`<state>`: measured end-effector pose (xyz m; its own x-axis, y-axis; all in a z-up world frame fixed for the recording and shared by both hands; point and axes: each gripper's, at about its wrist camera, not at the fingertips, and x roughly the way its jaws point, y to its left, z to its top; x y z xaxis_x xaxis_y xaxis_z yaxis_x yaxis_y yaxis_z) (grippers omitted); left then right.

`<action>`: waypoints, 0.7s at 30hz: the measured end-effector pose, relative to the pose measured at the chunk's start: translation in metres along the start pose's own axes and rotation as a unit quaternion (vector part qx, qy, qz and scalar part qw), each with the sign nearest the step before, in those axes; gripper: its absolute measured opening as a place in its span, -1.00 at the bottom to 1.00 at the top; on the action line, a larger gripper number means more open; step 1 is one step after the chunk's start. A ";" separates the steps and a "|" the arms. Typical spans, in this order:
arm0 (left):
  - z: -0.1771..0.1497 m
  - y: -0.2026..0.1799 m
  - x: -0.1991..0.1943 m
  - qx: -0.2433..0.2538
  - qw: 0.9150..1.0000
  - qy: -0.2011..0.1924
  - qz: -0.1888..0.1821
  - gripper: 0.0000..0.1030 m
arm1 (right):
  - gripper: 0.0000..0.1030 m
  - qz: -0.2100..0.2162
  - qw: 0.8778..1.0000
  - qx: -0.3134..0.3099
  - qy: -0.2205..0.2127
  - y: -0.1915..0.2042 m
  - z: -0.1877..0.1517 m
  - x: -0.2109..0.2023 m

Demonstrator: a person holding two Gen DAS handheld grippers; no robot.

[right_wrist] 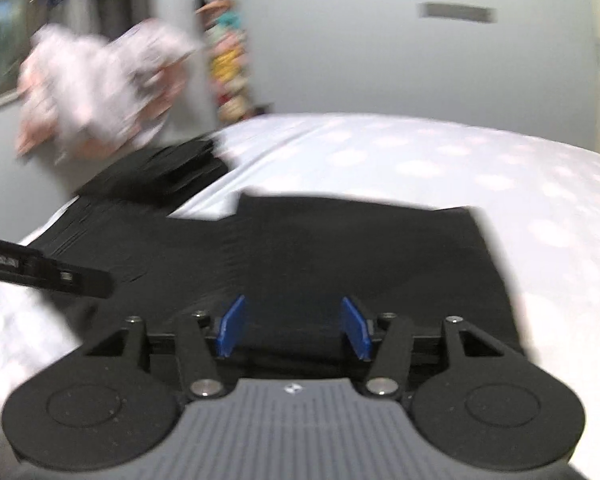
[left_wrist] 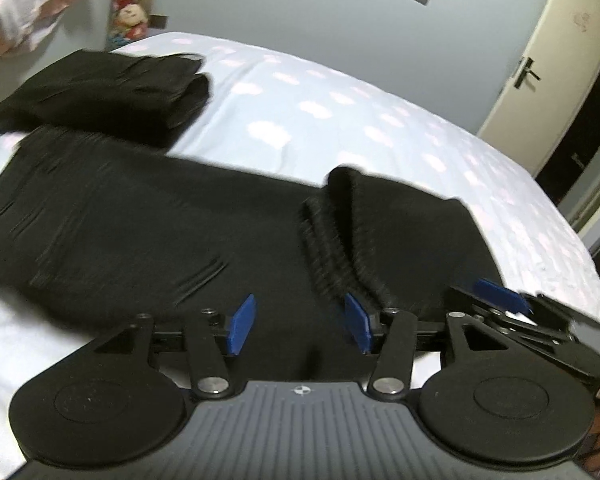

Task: Fold clothes
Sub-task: 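Grasp the folded hem with both grippers and press it flat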

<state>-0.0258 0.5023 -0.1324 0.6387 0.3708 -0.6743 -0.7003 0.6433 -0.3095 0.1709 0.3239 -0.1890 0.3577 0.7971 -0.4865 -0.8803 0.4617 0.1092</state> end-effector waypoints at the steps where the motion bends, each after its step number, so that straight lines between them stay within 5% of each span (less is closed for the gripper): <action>1: 0.007 -0.004 0.007 0.000 1.000 -0.001 -0.004 0.16 | -0.03 -0.018 1.000 0.013 -0.007 -0.013 0.003 0.000; 7: 0.047 -0.025 0.059 -0.024 1.000 -0.006 -0.011 0.17 | -0.43 -0.086 0.992 0.089 -0.037 -0.081 0.037 0.028; 11: 0.061 -0.027 0.088 -0.043 0.999 -0.001 -0.008 0.23 | -0.50 -0.072 0.992 0.086 -0.056 -0.094 0.043 0.050; 16: 0.065 -0.025 0.117 -0.059 0.998 0.028 -0.003 0.24 | -0.57 -0.045 0.995 0.085 -0.004 -0.104 0.023 0.084; 21: 0.058 -0.025 0.139 -0.051 0.996 0.060 0.039 -0.41 | -0.57 -0.054 0.998 0.025 0.029 -0.091 0.005 0.100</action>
<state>0.0992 0.5765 -0.1788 0.5420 0.3298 -0.7729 -0.7793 0.5415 -0.3154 0.2884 0.3634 -0.2431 0.4304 0.7182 -0.5467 -0.8201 0.5642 0.0956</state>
